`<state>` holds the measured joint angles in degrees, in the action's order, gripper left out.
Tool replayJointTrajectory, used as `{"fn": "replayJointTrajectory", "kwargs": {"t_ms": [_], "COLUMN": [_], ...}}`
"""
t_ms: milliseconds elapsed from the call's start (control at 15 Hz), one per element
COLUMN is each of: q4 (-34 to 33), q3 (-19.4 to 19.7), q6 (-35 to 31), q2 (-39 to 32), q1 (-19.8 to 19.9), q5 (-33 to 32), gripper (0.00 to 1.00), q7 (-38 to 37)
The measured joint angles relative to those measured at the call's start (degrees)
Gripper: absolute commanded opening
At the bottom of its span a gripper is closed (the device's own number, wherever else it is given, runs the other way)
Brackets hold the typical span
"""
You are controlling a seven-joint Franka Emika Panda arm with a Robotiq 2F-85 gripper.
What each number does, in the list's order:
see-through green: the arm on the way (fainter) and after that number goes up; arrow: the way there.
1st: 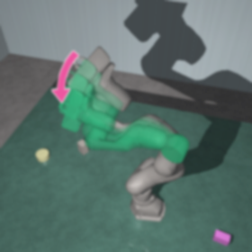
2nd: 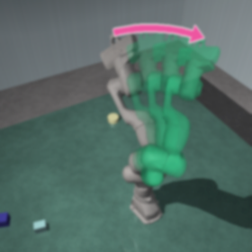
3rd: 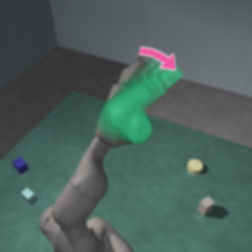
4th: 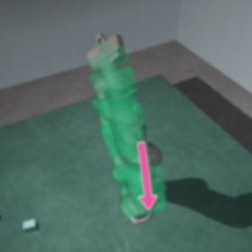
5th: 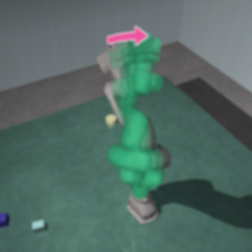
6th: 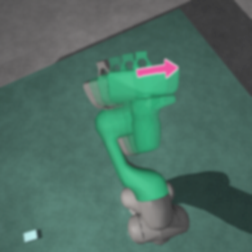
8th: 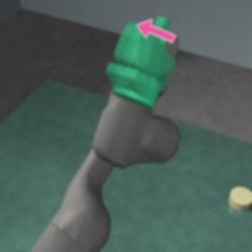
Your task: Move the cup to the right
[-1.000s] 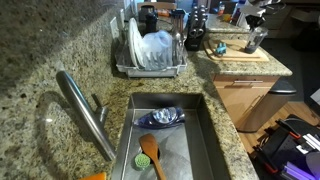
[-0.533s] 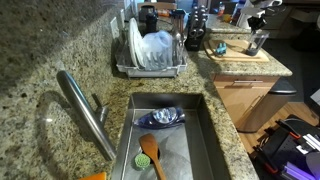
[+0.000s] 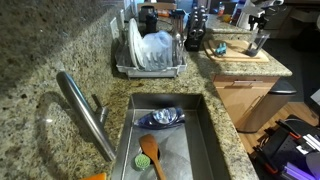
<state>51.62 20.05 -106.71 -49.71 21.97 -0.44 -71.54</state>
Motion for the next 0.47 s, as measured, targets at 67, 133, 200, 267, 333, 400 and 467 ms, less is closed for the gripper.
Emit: {"fn": "replayJointTrajectory", "kwargs": {"t_ms": [67, 133, 200, 267, 333, 400, 467], "q4": [-0.65, -1.50, -2.41, -3.30, -3.95, -4.43, -4.69], "q3": [0.62, 1.10, 1.18, 0.99, 0.71, 0.37, 0.17], "q6": [-0.20, 0.27, 1.53, 3.05, 4.12, 4.86, 5.04], "q2": [0.20, 0.76, 1.80, 3.27, 5.18, 7.33, 9.48], "q1": [-0.34, -0.48, -0.43, -0.15, 0.23, 0.66, 1.03], "q5": [-0.71, -1.37, -1.51, -1.11, -0.36, 0.46, 0.97], "gripper": [1.00, 1.00, 1.00, 1.00, 1.00, 1.00, 1.00], "q7": [-0.48, -0.36, 1.46, 4.97, 8.60, 12.02, 15.25]}}
